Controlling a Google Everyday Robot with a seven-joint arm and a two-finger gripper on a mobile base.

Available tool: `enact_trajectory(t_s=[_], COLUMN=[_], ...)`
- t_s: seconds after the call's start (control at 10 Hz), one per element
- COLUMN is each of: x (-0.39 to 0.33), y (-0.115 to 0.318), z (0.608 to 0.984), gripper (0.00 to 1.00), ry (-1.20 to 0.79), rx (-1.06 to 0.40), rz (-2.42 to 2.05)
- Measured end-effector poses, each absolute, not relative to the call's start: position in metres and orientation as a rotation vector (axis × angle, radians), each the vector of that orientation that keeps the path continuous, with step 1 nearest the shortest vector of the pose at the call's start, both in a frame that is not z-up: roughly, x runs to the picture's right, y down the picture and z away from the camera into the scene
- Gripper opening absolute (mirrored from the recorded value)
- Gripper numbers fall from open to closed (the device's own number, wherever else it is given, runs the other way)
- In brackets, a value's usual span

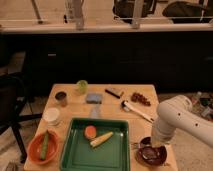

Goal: Place fork in purple bowl

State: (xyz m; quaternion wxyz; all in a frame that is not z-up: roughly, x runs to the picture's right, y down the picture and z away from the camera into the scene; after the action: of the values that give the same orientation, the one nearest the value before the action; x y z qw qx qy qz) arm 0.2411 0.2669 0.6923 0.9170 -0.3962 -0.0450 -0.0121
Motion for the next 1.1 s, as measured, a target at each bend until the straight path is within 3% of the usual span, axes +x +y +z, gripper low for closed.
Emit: enact_trajectory(t_s=[0.2,0.4,0.9,1.1], x=[0.2416,0.2416,0.2418,0.2424], y=[0.2675,0.2675,0.2683,0.2687], z=[0.6928,0.6928,0.6930,0.6928], gripper=[0.00,0.10,0.62,0.77], ry=[-0.091,-0.091,-0.091,-0.091], rx=[-0.818,-0.818,-0.819,-0.819], rz=[-0.023,-0.022,-0.021,-0.020])
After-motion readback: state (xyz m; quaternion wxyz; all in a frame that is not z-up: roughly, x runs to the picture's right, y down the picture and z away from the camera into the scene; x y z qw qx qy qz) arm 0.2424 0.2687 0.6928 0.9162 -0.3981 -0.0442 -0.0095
